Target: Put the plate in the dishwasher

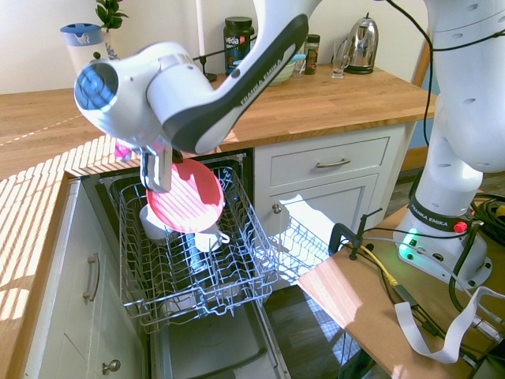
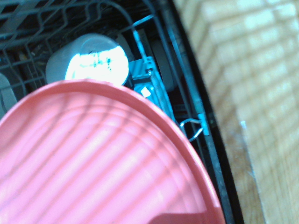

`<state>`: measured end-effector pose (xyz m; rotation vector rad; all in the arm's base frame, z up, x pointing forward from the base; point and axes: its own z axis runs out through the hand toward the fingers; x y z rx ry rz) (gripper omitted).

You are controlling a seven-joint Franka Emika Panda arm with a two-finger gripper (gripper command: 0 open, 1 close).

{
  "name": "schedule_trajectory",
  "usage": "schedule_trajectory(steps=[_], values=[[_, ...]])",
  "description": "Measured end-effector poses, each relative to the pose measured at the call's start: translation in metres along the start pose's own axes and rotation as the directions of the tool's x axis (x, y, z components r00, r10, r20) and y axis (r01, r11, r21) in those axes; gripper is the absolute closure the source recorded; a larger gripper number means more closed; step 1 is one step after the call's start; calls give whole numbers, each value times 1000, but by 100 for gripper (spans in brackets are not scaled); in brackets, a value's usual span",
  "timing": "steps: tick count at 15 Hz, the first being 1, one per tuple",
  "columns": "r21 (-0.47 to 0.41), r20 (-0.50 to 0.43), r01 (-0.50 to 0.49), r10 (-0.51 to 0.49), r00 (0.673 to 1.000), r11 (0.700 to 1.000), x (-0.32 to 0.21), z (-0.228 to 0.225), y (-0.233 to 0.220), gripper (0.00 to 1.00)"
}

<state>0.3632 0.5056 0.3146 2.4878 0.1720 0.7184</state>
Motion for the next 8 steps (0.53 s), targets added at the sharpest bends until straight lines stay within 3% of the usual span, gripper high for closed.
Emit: schedule_trajectory(steps=[5, 8], values=[[-174, -120, 188, -210, 970, 967, -44, 20, -61, 100], [-175, -123, 223, -246, 961, 959, -49, -2, -108, 100]])
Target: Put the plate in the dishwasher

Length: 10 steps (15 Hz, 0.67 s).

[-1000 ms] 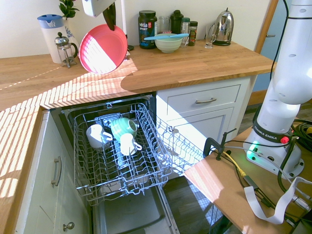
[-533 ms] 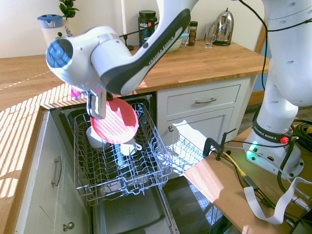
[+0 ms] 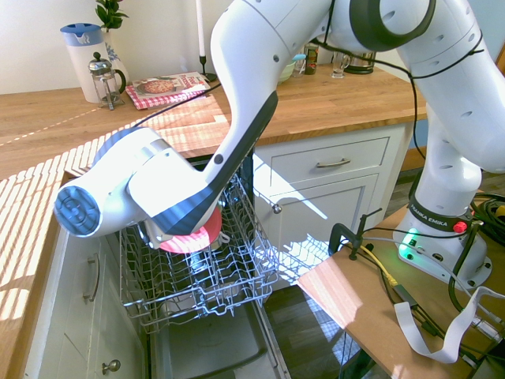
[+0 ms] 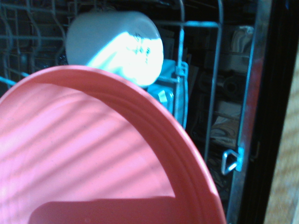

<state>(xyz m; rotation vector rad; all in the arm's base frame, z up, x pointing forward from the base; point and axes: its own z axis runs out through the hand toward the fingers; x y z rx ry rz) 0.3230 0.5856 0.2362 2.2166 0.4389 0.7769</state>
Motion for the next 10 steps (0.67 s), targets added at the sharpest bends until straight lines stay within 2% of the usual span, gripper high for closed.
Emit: schedule_trajectory(steps=[2, 7, 8, 10], values=[[7, 9, 15, -15, 1000, 1000, 10, -12, -19, 100], [-6, 117, 50, -49, 992, 999, 7, 17, -57, 100], [-1, 134, 57, -56, 989, 998, 3, 13, -63, 0], [23, 188, 70, -73, 980, 997, -7, 4, -75, 0]])
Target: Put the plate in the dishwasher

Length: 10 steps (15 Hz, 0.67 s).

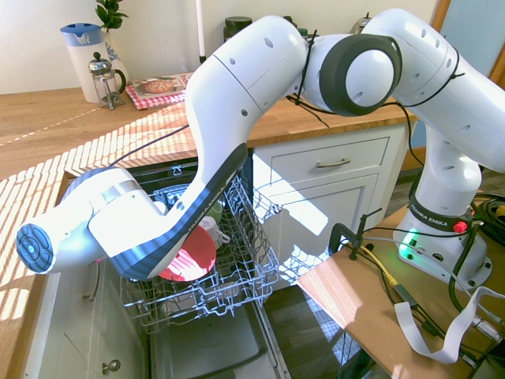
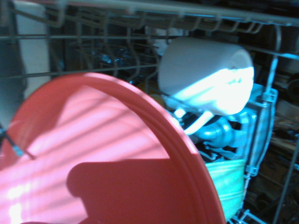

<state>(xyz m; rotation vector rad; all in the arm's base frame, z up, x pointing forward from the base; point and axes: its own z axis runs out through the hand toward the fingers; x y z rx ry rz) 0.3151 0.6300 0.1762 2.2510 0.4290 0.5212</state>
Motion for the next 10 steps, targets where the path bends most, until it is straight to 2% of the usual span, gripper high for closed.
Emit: schedule_trajectory(steps=[4, 7, 10], values=[[36, 112, 17, -21, 994, 999, -2, 0, -13, 0], [93, 183, 4, -21, 983, 996, 16, -6, -3, 0], [135, 214, -15, -14, 977, 991, 30, -28, 12, 0]])
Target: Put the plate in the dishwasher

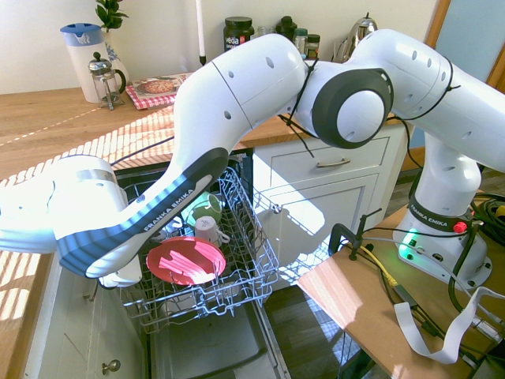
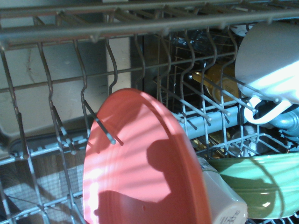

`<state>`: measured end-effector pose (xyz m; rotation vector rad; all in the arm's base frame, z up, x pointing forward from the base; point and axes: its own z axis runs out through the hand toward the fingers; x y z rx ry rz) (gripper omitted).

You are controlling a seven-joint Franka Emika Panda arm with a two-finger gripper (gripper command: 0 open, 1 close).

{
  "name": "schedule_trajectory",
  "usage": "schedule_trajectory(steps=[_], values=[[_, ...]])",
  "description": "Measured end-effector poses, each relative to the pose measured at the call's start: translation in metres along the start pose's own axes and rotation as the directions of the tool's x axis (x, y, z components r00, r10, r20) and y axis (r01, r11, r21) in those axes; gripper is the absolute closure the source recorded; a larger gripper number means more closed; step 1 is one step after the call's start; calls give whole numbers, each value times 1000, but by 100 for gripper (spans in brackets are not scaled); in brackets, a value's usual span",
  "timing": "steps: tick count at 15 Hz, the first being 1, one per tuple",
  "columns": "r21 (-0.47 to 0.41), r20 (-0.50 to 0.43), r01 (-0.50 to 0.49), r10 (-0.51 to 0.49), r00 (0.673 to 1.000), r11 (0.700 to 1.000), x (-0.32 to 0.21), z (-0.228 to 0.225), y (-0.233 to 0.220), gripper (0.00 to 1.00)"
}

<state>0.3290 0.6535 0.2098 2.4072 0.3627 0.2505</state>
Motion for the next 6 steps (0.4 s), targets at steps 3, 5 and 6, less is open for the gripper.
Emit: schedule_trajectory(steps=[3, 5, 6], values=[[19, 16, -14, 13, 1000, 1000, 10, -19, 15, 0], [39, 18, -50, 49, 999, 998, 26, -32, 36, 0], [54, 21, -68, 67, 998, 996, 38, -40, 53, 0]])
